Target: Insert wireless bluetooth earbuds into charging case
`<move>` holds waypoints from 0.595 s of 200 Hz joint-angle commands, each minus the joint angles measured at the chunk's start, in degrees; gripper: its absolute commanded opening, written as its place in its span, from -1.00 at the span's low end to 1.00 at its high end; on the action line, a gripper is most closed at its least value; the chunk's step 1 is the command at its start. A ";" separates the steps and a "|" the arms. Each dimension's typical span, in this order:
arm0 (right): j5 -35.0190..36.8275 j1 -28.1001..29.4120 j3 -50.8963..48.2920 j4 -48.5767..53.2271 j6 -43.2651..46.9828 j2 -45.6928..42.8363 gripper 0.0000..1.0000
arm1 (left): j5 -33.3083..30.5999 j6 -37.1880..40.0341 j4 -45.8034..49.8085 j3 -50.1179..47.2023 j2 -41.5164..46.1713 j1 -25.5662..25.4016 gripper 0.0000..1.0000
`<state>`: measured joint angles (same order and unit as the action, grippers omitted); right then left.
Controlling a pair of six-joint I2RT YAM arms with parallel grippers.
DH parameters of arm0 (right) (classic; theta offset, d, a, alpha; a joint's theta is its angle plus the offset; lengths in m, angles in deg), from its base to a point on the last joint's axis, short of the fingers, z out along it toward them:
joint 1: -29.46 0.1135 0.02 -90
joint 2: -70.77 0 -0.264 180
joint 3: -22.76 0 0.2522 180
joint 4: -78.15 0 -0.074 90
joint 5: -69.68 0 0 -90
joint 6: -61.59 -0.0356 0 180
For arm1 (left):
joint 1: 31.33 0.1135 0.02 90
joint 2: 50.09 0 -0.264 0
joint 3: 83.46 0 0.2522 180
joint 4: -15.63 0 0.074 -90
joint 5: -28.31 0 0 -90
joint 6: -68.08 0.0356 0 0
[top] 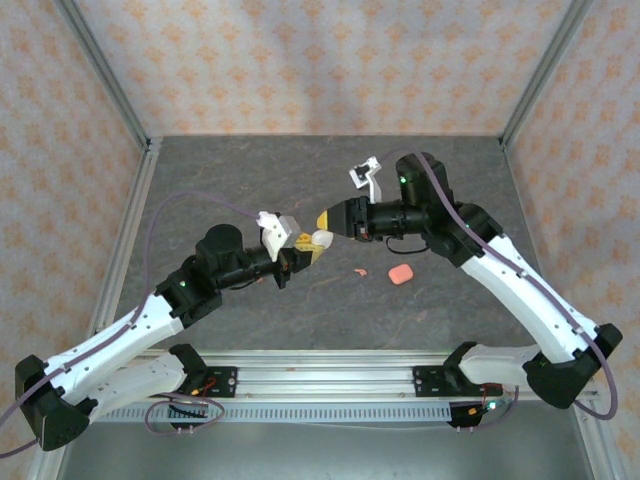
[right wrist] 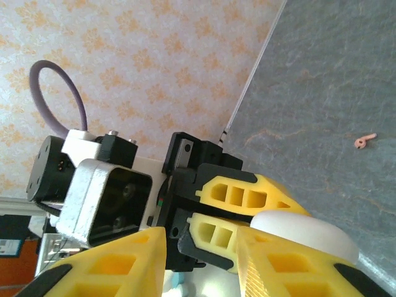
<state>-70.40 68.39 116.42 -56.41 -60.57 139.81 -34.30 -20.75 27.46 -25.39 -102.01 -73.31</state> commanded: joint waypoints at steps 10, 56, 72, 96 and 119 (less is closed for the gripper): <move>10.19 -0.22 1.44 5.60 4.96 -0.49 -0.29 | -1.06 -1.76 -1.74 1.88 0.15 0.05 -0.98; 13.52 -0.22 -2.37 2.84 3.49 -0.39 -0.30 | -2.08 -4.35 -2.28 2.12 0.33 0.05 -0.96; 13.78 -0.21 -3.94 2.21 3.01 -0.17 -0.31 | -2.17 -4.92 -1.81 2.93 -0.40 0.05 -0.95; 13.79 -0.19 -6.72 1.71 2.80 0.20 -0.33 | -2.08 -5.37 -1.45 4.08 -1.92 0.03 -0.94; 13.59 -0.21 -8.34 1.97 2.73 0.27 -0.33 | -2.60 -5.87 -2.00 4.55 -3.21 0.10 -0.94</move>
<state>-57.57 68.02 110.23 -54.62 -57.77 139.72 -35.76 -25.21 29.05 -24.23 -104.50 -73.31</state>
